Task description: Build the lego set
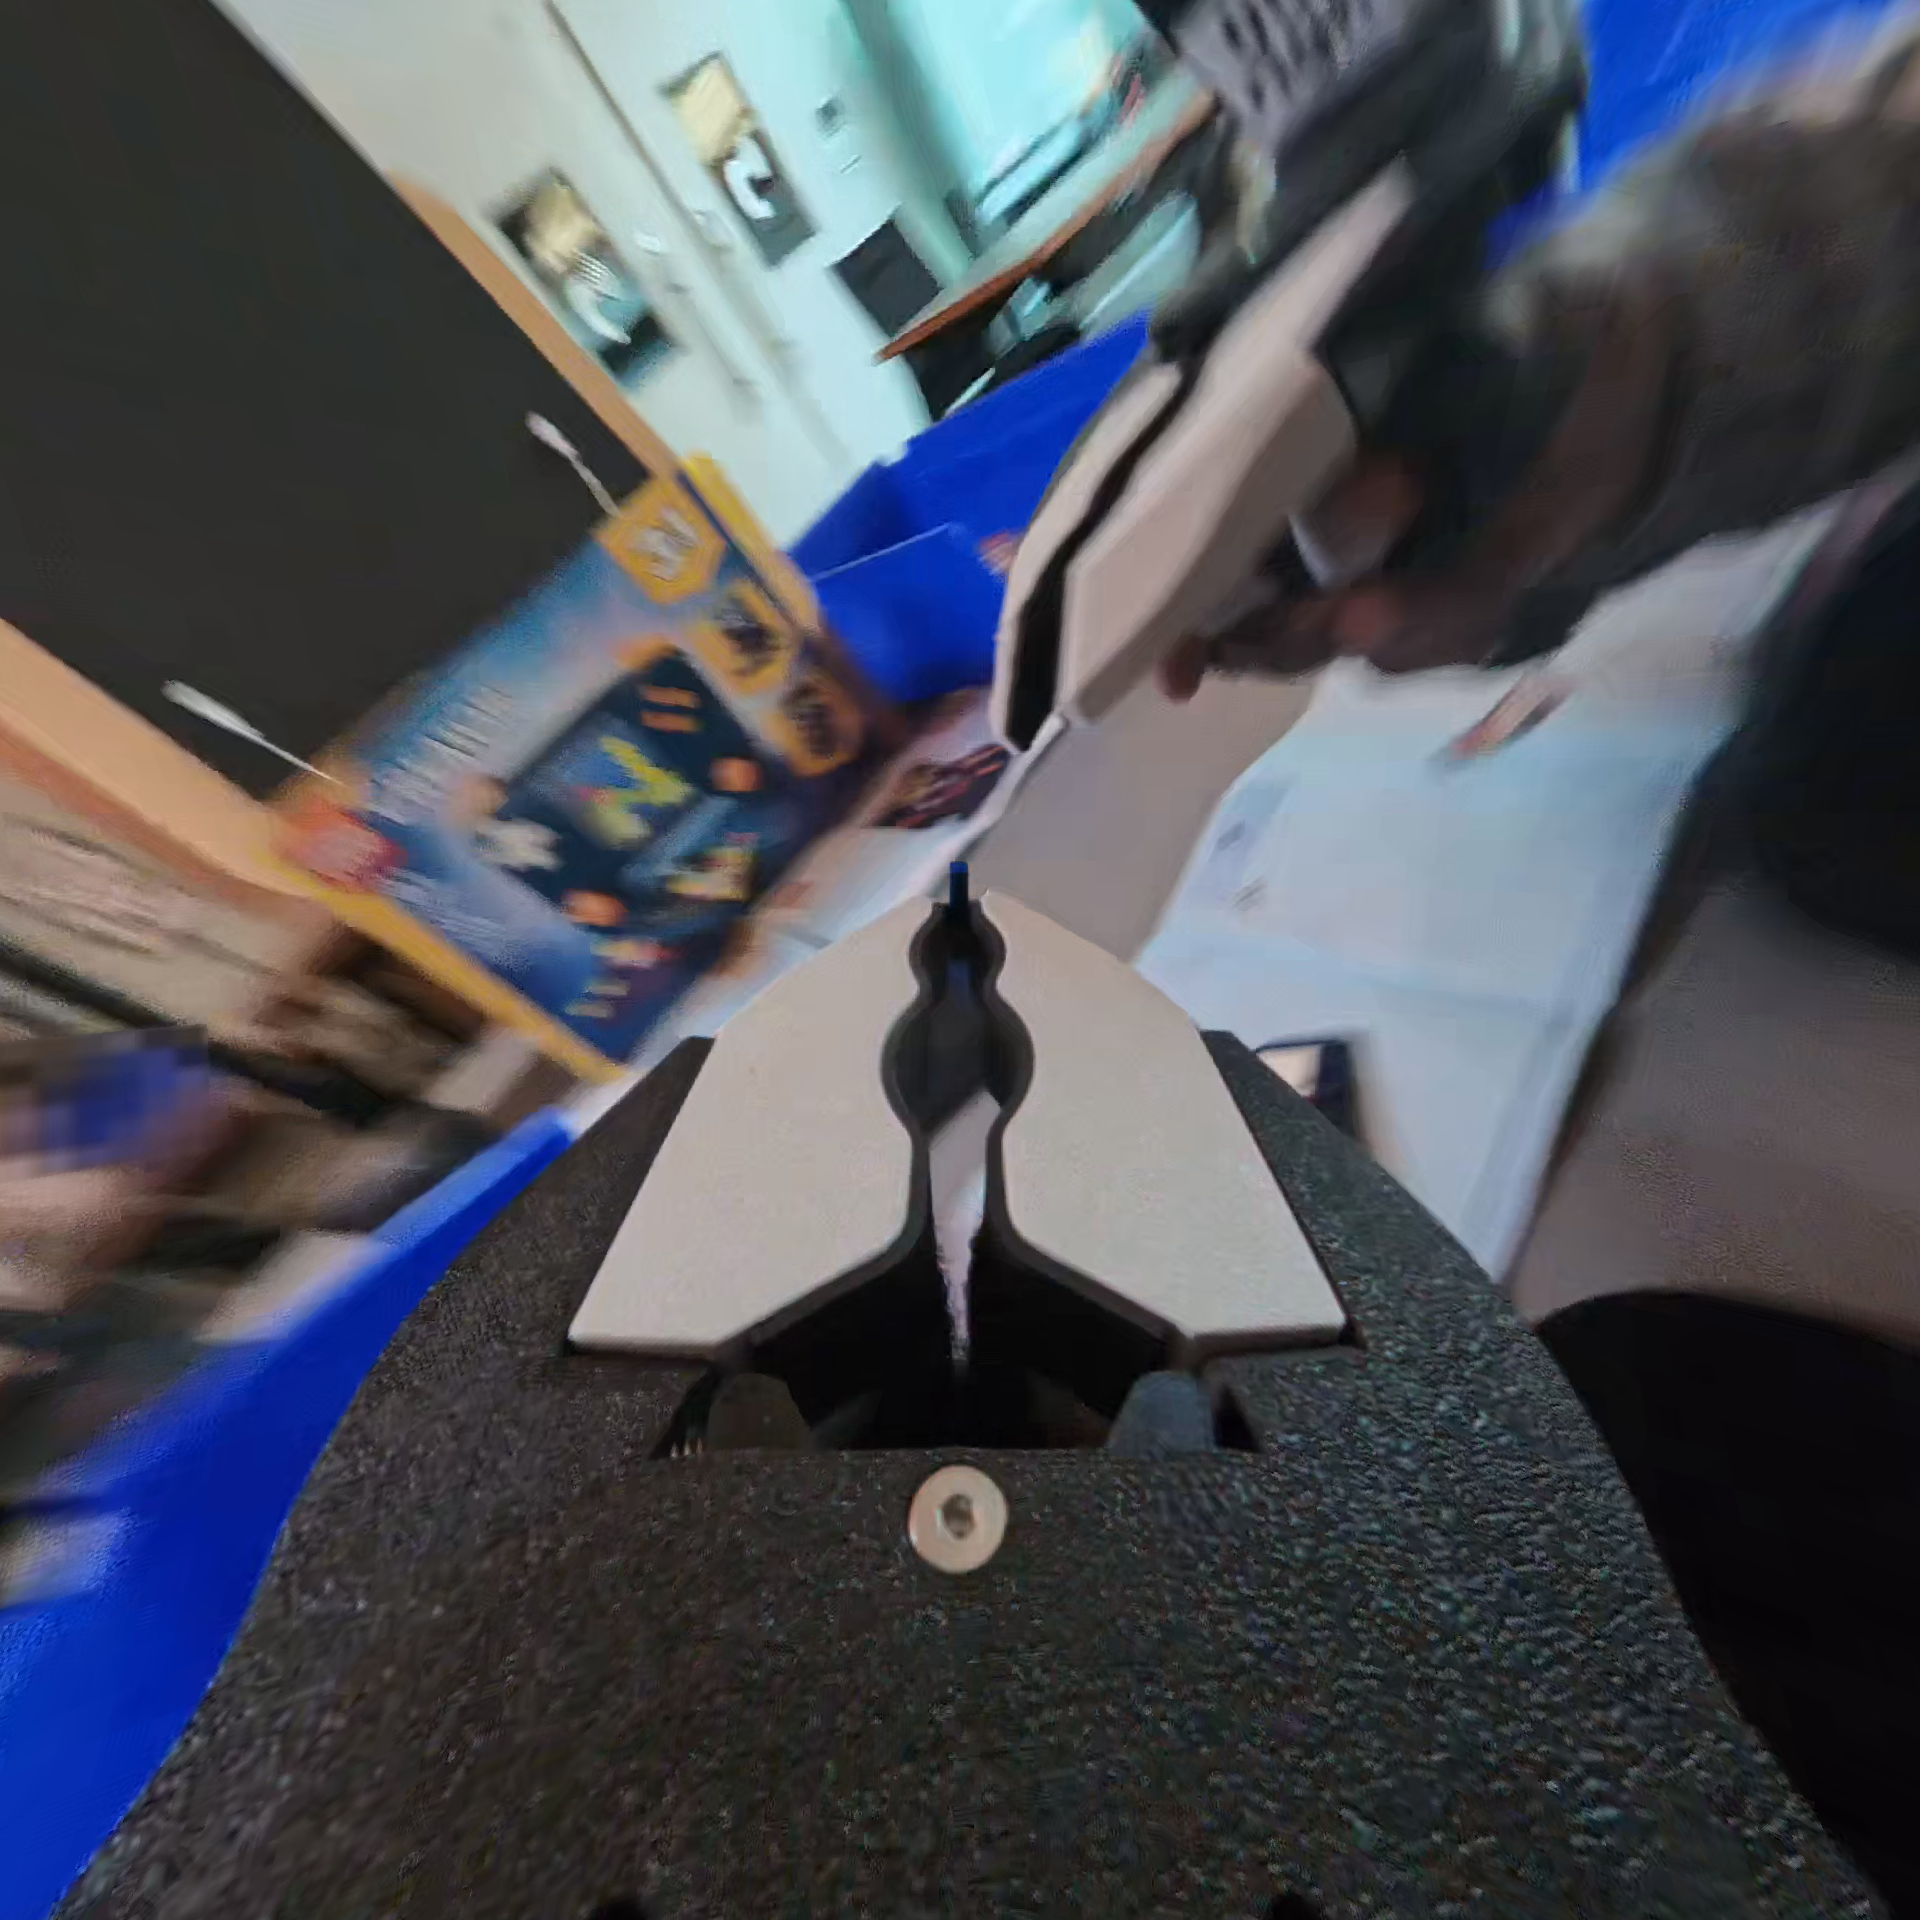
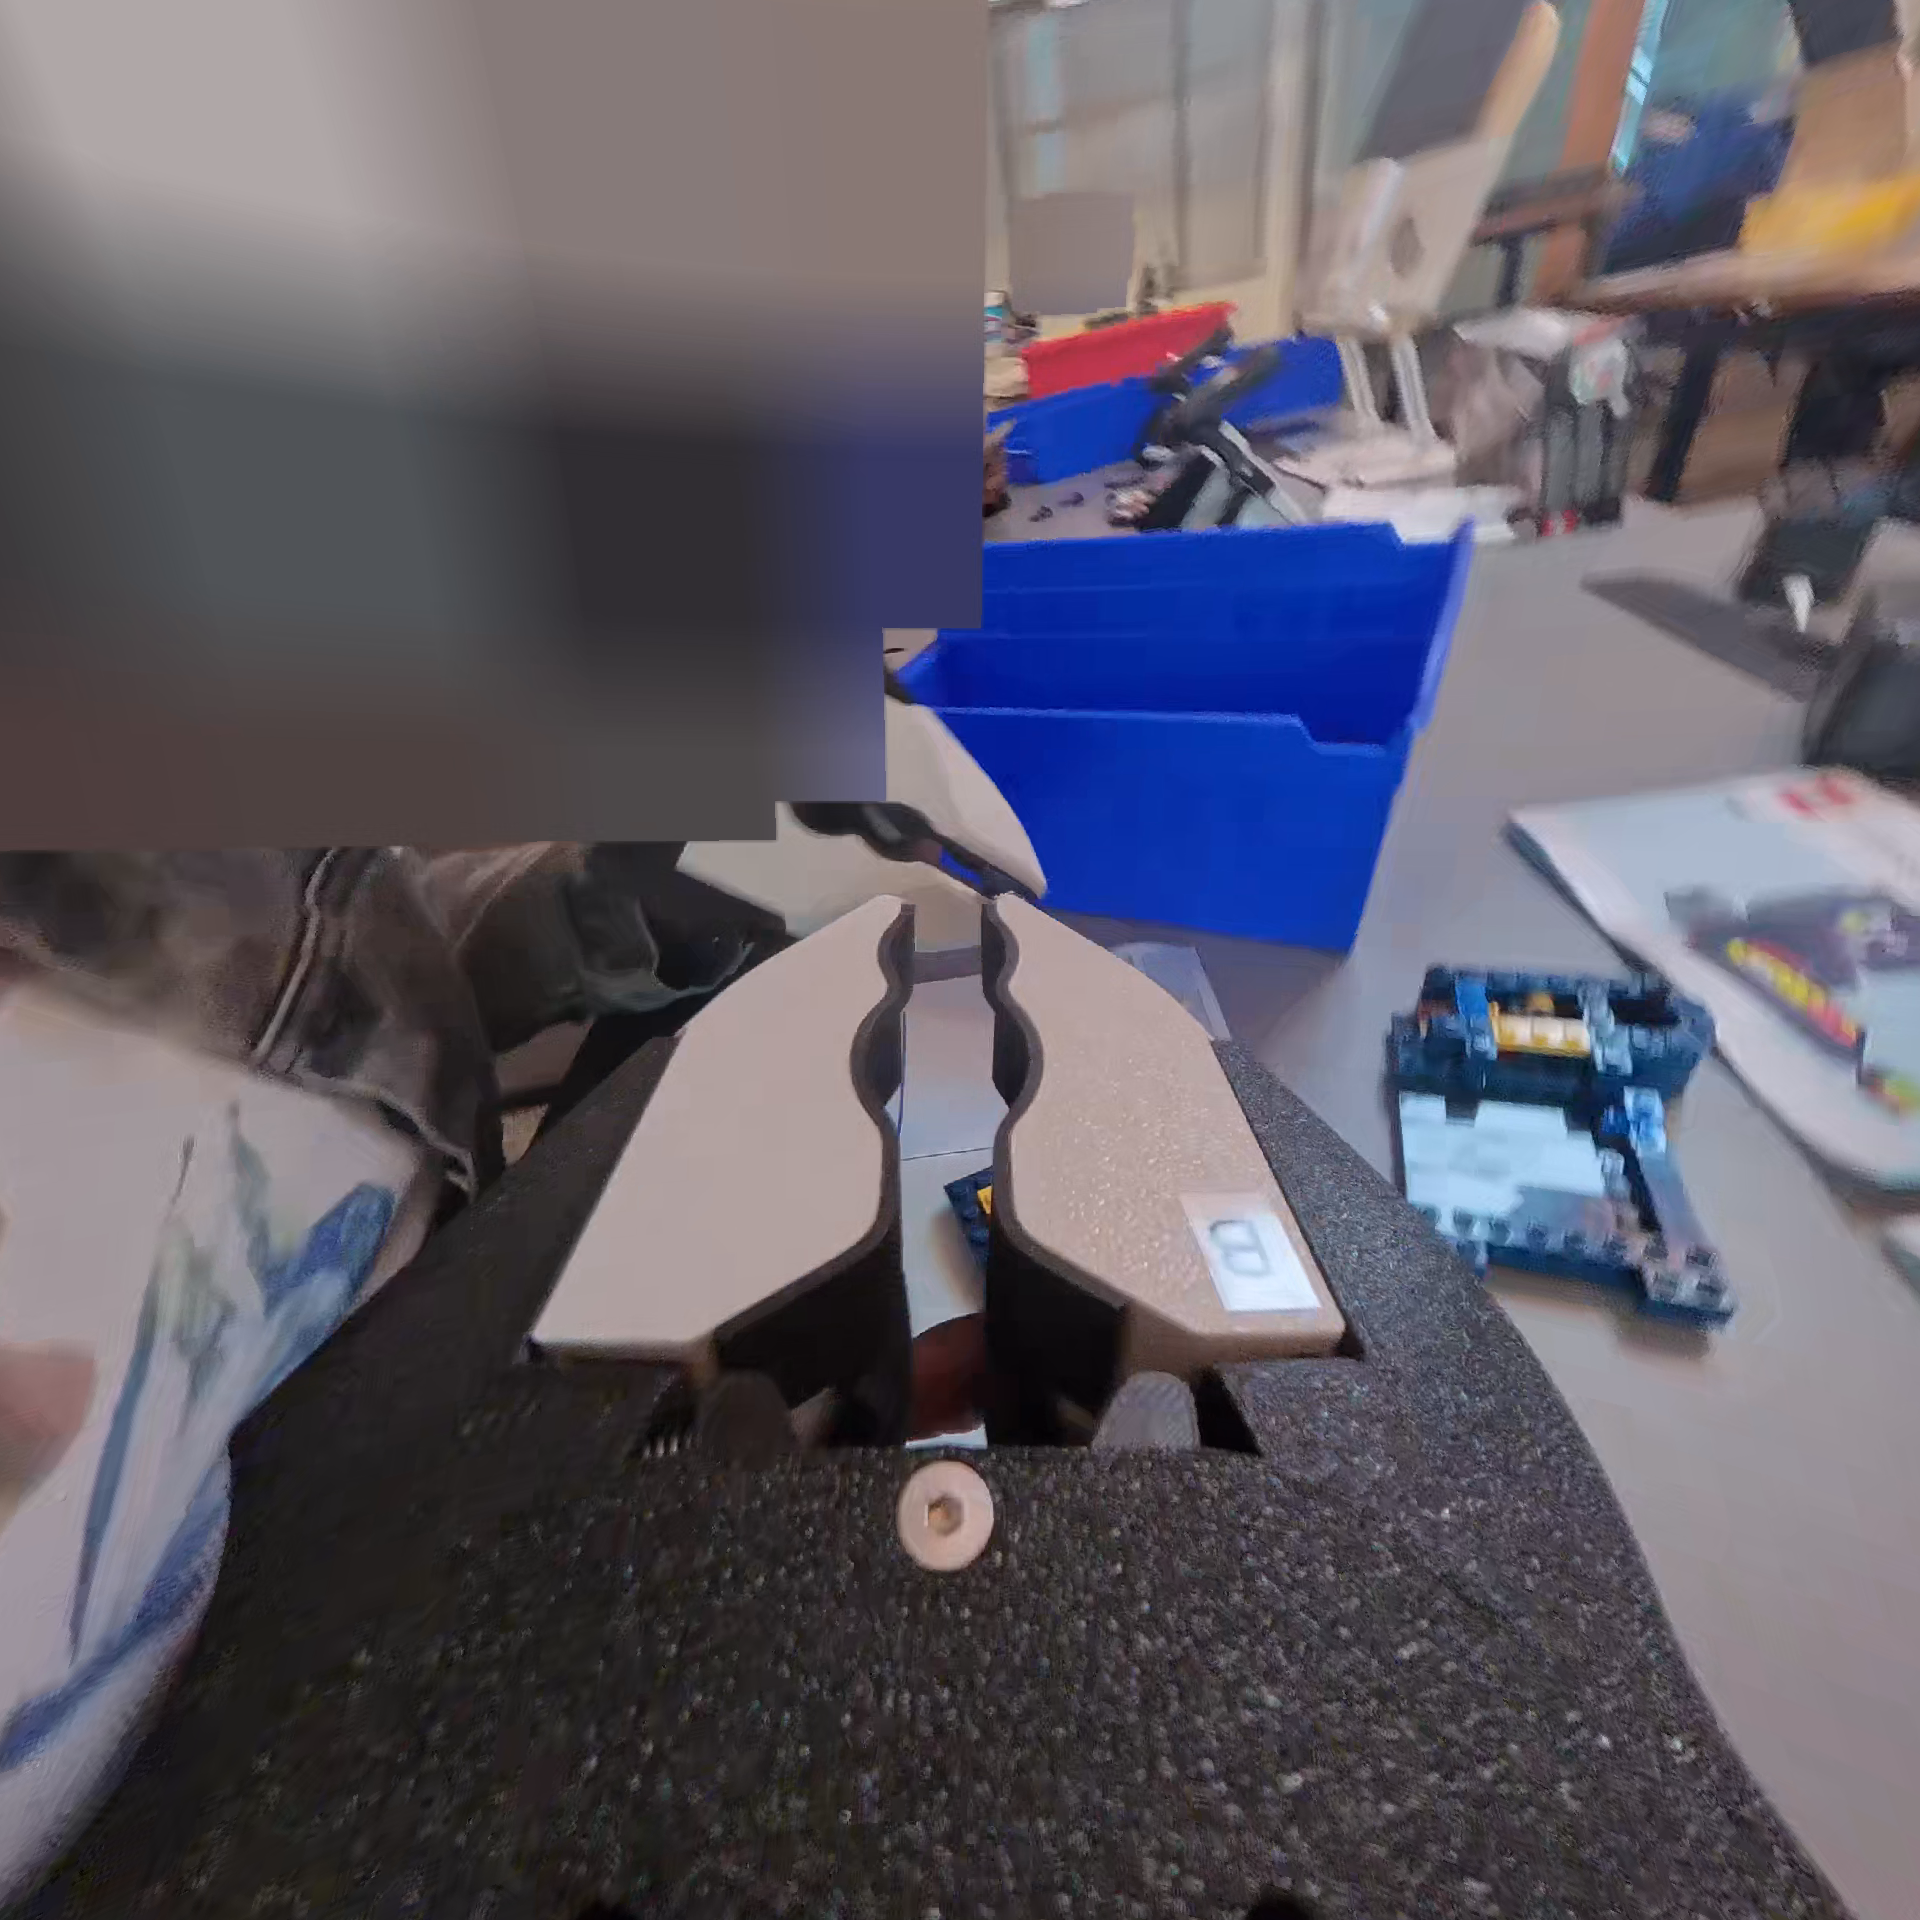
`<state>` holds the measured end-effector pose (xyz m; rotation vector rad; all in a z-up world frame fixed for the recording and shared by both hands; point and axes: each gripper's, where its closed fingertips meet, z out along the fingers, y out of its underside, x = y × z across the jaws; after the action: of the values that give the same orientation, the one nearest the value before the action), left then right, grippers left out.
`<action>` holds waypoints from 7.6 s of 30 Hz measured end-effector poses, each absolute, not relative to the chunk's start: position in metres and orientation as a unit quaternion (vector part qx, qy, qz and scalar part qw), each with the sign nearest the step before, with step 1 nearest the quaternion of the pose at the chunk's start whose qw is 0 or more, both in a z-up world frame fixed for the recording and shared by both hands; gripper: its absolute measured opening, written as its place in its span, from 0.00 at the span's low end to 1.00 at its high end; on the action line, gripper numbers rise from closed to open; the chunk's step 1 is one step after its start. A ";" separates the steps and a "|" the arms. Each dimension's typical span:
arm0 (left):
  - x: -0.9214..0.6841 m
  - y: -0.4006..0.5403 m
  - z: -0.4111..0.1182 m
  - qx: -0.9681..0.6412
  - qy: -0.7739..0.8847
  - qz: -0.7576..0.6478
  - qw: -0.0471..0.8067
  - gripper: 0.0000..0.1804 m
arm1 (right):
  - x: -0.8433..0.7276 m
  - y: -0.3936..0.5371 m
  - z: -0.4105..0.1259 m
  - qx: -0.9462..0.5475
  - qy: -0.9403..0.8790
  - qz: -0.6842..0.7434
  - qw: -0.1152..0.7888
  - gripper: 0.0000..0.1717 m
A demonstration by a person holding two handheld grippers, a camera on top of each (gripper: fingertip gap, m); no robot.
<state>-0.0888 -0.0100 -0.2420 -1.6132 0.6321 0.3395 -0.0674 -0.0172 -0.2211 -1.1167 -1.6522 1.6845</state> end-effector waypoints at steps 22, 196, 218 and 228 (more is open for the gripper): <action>-0.071 -0.020 -0.324 -0.841 0.342 -0.020 0.418 0.29 | -0.054 0.017 -0.299 -0.572 -0.638 0.406 0.317 0.04; -0.253 -0.172 -0.298 -0.944 -0.150 0.176 0.237 0.04 | -0.056 -0.011 -0.352 -0.314 -0.851 0.343 0.245 0.21; -0.287 -0.057 -0.240 -0.824 -0.190 0.144 0.514 0.33 | -0.056 -0.003 -0.345 -0.304 -0.844 0.336 0.286 0.26; -0.063 -0.030 -0.253 -0.802 0.234 -0.135 0.532 0.36 | -0.055 0.002 -0.348 -0.353 -0.834 0.352 0.238 0.33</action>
<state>-0.0632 -0.0301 -0.2530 -1.9135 0.5580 -0.3228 -0.0546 0.0020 -0.3482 -0.9665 -2.2836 0.9656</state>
